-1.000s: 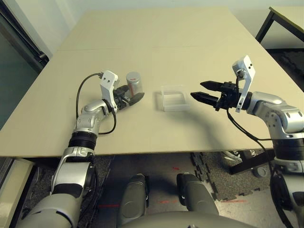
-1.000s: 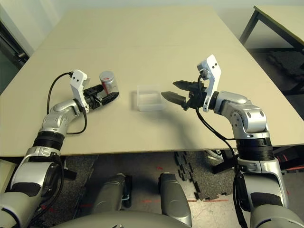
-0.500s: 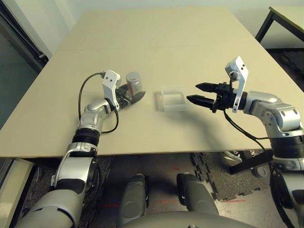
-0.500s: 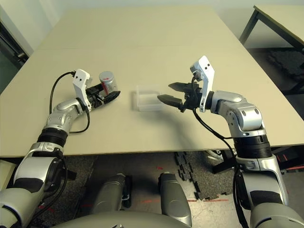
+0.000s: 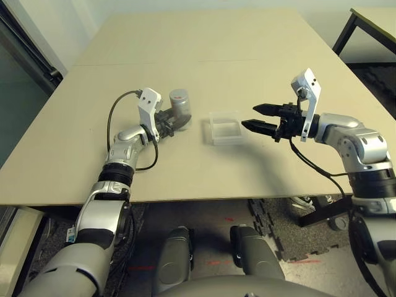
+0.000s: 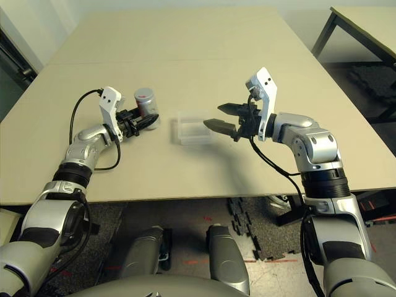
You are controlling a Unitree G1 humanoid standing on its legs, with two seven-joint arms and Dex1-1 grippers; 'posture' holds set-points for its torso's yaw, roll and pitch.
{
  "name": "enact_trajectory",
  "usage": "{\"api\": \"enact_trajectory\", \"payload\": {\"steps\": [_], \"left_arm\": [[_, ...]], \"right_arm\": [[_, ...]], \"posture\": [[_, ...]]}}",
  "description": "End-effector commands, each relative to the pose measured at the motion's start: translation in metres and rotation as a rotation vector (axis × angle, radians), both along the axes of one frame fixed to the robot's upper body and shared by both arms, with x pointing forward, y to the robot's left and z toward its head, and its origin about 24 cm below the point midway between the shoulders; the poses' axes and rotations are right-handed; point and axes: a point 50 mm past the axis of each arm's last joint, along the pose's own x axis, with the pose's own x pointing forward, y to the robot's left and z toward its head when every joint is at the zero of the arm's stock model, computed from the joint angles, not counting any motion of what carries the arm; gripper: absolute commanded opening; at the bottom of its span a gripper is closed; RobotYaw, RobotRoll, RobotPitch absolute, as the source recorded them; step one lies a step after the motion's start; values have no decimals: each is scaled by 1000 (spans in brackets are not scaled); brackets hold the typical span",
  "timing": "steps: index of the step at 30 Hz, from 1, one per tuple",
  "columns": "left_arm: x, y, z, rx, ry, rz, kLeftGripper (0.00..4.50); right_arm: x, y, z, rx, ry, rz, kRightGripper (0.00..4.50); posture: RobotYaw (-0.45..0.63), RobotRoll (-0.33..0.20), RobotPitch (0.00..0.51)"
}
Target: Pour the medicine from the bottle into the box.
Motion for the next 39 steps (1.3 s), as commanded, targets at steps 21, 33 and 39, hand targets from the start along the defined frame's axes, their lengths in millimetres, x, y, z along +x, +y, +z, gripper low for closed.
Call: {"api": "enact_trajectory", "payload": {"steps": [21,33,39], "left_arm": [[-37,-32,30,61,23,-315,2510],[-34,-45,36,56,-6,-441,2510],[-34,-48,37,64,-51,-507,2510]], "right_arm": [[-10,65,40,43,-83,294,4500],[-3,74,42,-1,-143,318,4500],[-2,74,41,-5,-148,319,4500]], "posture": [[62,0,211],[50,0,186],[40,0,173]]}}
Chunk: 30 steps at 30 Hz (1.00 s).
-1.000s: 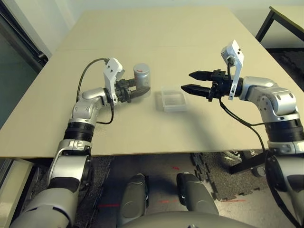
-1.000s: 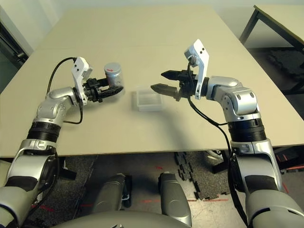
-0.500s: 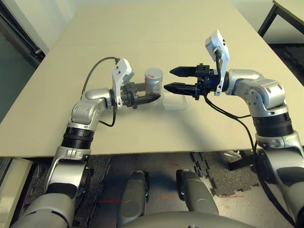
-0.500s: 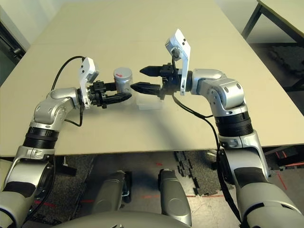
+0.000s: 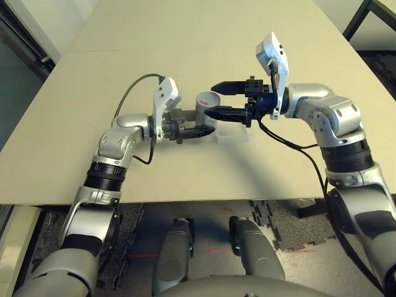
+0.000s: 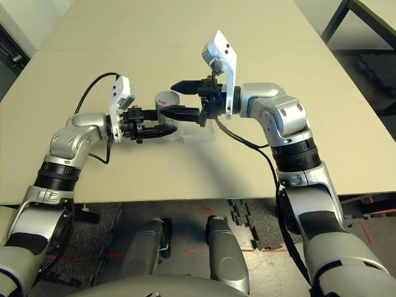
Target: Pour the medicine from the bottle into the box.
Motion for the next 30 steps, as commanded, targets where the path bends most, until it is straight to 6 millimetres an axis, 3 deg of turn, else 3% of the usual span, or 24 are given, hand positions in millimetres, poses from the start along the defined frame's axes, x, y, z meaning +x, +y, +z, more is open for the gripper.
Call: {"api": "enact_trajectory", "payload": {"steps": [1,10,22,25,29,30], "left_arm": [[-2,-5,-1,0,-27,-70,2510],[-4,-7,-2,-14,-121,-143,2510],[2,4,4,-51,-70,-122,2510],[3,7,4,-59,-58,-110,2510],[3,8,6,-67,-48,-103,2510],[3,8,6,-67,-46,-103,2510]], "right_arm": [[1,2,2,-16,-17,13,4500],[-1,1,6,-20,-33,27,4500],[-6,1,17,28,-95,45,4500],[-7,-1,16,34,-124,47,3866],[-8,-4,15,43,-167,52,2515],[-8,-4,15,42,-171,54,2515]], "posture": [[36,0,170],[35,0,164],[37,0,164],[40,0,166],[44,0,167],[44,0,167]]}}
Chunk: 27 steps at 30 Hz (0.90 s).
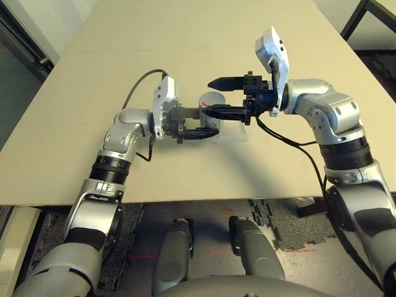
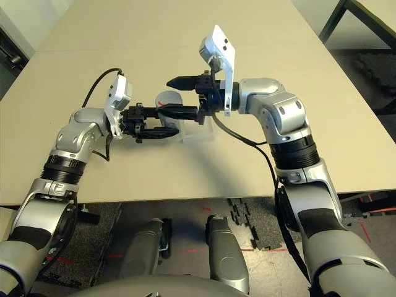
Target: Pour the medicine from the bottle into the box.
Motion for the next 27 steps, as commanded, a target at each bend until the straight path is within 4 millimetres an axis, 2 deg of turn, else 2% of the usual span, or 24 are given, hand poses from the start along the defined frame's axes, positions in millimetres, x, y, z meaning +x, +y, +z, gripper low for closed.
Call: {"api": "enact_trajectory", "payload": {"steps": [1,8,13,20,27], "left_arm": [[-1,3,3,-12,14,-1,2510],[-1,3,4,-15,20,-3,2510],[-8,-5,9,-8,12,-68,2510],[-26,-20,22,-19,-18,-163,2510],[-42,-24,30,-18,-28,-198,2510]], "right_arm": [[-2,-6,2,5,-48,1,2515],[-2,-9,-2,-17,-35,14,2515],[-1,-11,-6,-58,-4,97,2515],[10,-16,-5,-124,2,185,2515],[21,-22,-6,-171,13,235,2515]], "posture": [[44,0,166],[40,0,167],[38,0,174],[50,0,180],[108,0,193]]}}
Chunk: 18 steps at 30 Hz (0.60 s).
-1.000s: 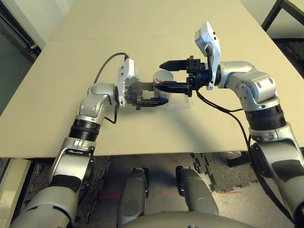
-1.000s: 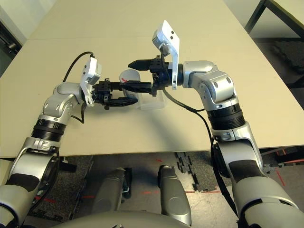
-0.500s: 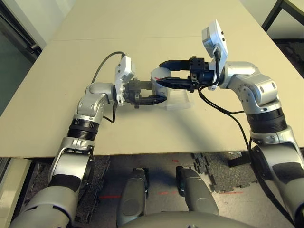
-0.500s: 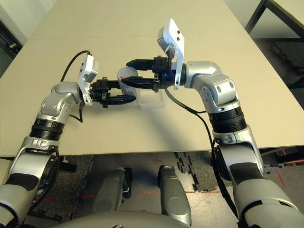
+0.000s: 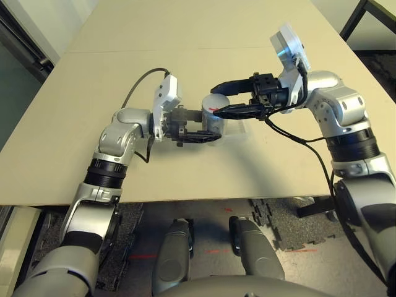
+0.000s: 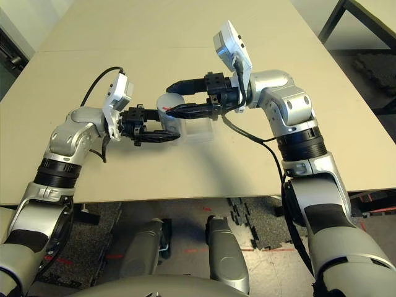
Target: Pour the medicine from the bottle into the box.
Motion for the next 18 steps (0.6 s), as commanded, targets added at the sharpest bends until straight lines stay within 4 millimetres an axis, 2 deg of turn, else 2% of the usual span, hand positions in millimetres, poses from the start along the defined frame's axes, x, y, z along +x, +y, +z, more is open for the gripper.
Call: {"api": "enact_trajectory", "payload": {"steps": [1,4,9,10,12,18], "left_arm": [[-18,-12,23,-67,-76,-139,2510],[-23,-13,25,-66,-75,-149,2510],[-25,-13,26,-62,-78,-146,2510],[-25,-13,26,-60,-80,-142,2510],[-25,-13,25,-61,-84,-135,2510],[-17,-11,24,-62,-112,-94,2510]], "right_arm": [[11,-10,-15,-108,16,-57,2416],[13,-12,-14,-119,11,-43,1738],[19,-18,-10,-129,2,-54,184],[19,-18,-9,-125,6,-60,12],[18,-20,-7,-119,17,-71,490],[4,-19,8,-20,90,-148,2706]], "posture": [[108,0,193],[118,0,194],[129,0,194],[123,0,194],[119,0,192],[95,0,178]]}}
